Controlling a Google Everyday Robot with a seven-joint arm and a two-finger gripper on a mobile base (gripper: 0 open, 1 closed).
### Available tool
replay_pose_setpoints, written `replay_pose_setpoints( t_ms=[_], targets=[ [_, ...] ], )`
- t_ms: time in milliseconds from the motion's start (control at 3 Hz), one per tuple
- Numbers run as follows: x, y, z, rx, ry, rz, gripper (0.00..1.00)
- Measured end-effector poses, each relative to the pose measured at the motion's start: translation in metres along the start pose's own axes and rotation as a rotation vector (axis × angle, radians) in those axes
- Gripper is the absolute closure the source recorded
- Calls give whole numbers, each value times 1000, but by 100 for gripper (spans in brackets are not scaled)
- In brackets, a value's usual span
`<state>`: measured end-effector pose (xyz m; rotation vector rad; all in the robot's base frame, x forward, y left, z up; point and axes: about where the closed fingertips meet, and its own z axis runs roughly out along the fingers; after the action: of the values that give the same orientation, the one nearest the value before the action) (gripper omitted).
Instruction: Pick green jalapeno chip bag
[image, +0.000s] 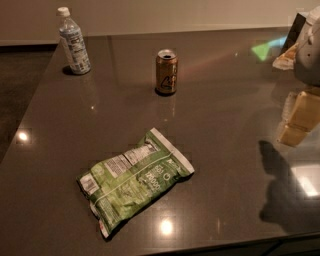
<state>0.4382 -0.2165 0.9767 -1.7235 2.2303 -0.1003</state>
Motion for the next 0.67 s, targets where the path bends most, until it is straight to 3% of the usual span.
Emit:
replay_pose_setpoints(
  t_ms=[667],
  targets=[
    [-5, -2, 0, 2, -3, -22, 0]
  ],
)
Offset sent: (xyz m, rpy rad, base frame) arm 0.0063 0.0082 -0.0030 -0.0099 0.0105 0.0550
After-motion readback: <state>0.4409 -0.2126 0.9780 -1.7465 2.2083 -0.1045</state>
